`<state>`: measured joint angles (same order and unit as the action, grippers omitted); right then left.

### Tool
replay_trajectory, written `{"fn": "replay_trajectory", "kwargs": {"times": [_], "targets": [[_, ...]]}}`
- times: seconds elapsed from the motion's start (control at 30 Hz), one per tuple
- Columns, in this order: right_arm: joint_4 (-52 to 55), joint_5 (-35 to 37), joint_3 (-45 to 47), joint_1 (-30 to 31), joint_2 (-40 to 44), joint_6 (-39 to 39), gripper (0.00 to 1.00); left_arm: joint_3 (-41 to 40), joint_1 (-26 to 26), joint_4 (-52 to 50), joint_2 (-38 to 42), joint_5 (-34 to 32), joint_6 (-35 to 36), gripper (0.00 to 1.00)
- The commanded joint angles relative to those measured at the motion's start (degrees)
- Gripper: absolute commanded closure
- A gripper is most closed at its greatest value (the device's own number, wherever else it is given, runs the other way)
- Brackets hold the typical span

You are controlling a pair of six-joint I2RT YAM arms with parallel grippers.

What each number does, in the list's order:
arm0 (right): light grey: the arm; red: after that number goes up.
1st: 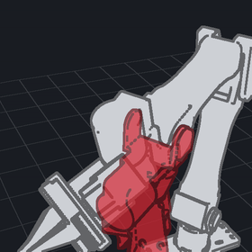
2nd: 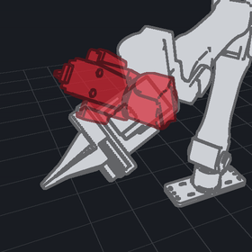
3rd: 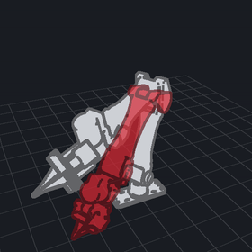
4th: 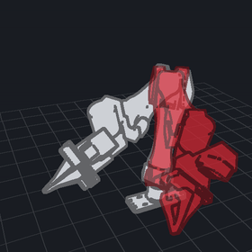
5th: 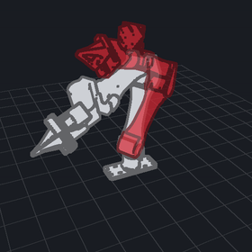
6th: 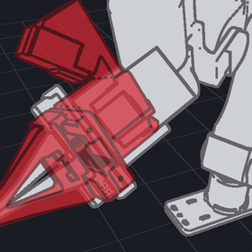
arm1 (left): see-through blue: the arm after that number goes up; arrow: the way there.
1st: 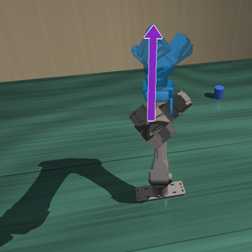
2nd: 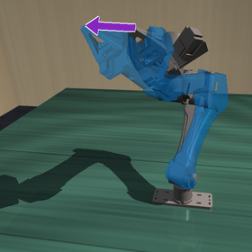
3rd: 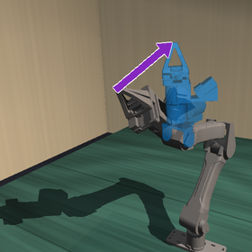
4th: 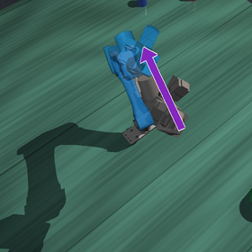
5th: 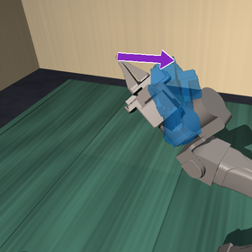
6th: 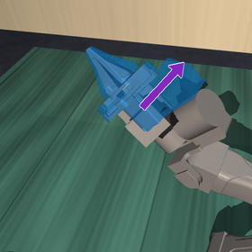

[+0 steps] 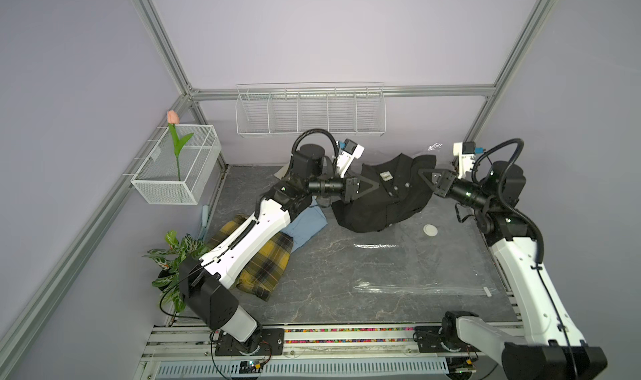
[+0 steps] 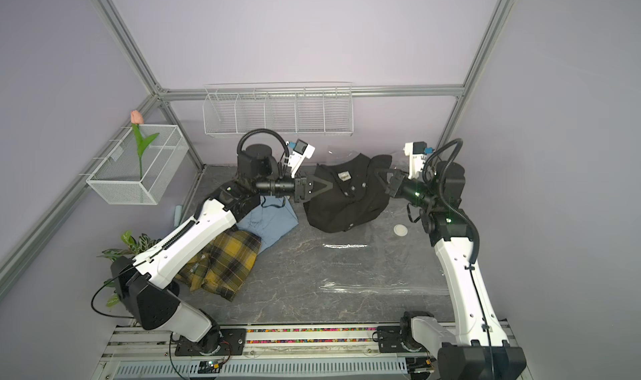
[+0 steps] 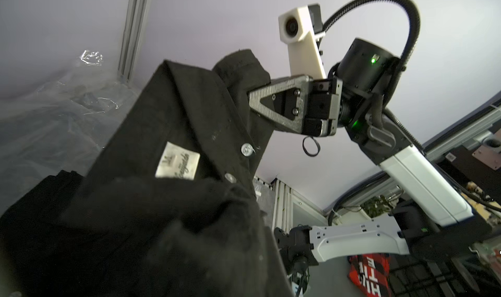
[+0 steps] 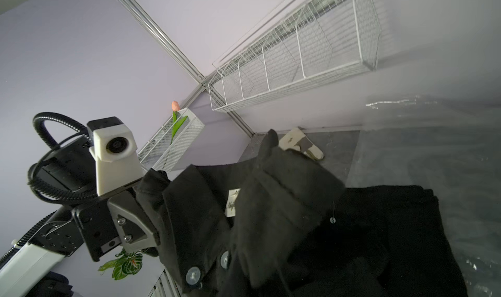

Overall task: Place the folded shirt into the vacuum bag
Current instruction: Adjust the shirt in the vacuum bag.

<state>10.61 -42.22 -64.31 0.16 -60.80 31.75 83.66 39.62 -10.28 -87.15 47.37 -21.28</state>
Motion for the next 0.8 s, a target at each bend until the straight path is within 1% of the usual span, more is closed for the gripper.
{"fn": "replay_trajectory", "kwargs": {"times": [0.0,0.07,0.13,0.23,0.33,0.4,0.5,0.6,0.77], "targets": [[-2.8,-2.4,10.0,-0.2,4.7,2.6,0.93,-12.4,-0.8,11.7,5.2,-1.8,-5.3,1.0],[-2.4,-3.9,16.7,-0.2,8.0,4.1,0.94,-19.5,-0.1,14.7,7.6,-3.4,-7.9,1.0],[-0.5,-3.4,21.5,0.1,11.0,4.5,0.93,-24.0,0.8,16.1,8.9,-4.0,-9.7,1.0],[3.2,-1.1,27.6,0.4,13.0,5.6,0.93,-29.2,2.4,17.4,8.6,-5.5,-12.3,1.0],[3.8,0.8,31.5,0.4,14.5,7.6,0.93,-32.5,3.3,20.3,6.8,-6.4,-15.0,1.0],[3.6,1.1,33.0,0.5,14.9,8.4,0.93,-33.4,3.5,20.6,5.3,-6.5,-15.6,1.0],[8.7,3.7,34.0,0.5,13.3,5.6,0.93,-33.3,3.5,17.5,2.6,-8.8,-14.5,1.0],[9.9,6.5,35.5,0.5,10.4,2.1,0.93,-32.7,3.5,13.1,-0.8,-12.4,-12.8,0.99],[12.8,11.8,37.6,0.7,3.4,-1.0,0.93,-32.6,3.5,5.4,-5.7,-16.5,-11.7,0.98]]}}
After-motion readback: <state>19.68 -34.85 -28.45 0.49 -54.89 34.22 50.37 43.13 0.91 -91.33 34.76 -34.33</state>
